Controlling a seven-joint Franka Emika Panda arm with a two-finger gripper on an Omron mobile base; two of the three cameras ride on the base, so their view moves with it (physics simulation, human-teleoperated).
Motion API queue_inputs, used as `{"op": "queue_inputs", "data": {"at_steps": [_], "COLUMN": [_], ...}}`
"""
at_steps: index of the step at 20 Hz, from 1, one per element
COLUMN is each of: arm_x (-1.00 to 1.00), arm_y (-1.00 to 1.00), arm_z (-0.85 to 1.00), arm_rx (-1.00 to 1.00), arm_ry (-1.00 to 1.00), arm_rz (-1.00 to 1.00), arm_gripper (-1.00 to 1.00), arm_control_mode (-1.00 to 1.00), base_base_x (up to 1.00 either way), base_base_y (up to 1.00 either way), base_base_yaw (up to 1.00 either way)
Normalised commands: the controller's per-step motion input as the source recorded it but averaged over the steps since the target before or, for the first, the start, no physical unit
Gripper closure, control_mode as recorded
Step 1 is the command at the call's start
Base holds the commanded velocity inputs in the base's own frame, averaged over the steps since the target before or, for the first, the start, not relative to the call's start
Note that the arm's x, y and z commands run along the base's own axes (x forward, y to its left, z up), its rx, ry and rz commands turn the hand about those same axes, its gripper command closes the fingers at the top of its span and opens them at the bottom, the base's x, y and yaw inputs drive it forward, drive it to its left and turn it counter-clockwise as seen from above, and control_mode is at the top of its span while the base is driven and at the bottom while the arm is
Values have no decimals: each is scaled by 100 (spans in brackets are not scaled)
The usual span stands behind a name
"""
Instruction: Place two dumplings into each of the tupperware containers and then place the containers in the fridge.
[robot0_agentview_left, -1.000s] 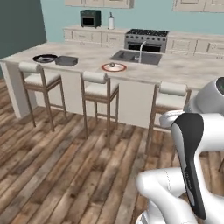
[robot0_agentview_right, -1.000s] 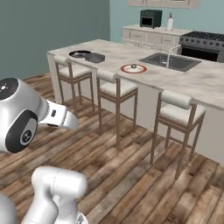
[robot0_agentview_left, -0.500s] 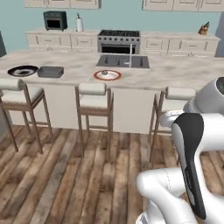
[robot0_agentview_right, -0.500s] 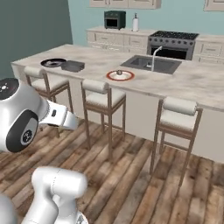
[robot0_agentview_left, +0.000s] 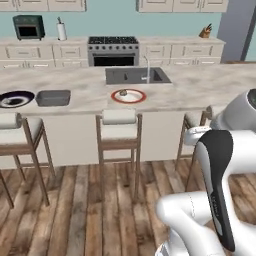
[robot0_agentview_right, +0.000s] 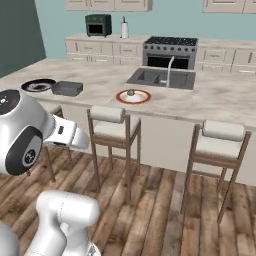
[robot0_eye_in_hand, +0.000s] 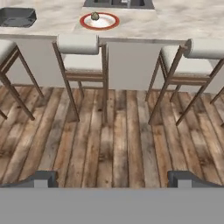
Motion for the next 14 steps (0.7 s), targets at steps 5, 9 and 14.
{"op": "queue_inputs", "data": {"at_steps": [5, 9, 14], "arm_x": [0, 0, 0], "arm_y": [0, 0, 0], "arm_z": [0, 0, 0], "arm_rx": [0, 0, 0], "arm_ry": [0, 0, 0], "arm_rz": [0, 0, 0], "arm_gripper": [-100, -100, -100], "arm_control_mode": [100, 100, 100], "base_base_x": [87, 87, 80], "base_base_y": [53, 33, 21], "base_base_yaw": [-25, -15, -11]}}
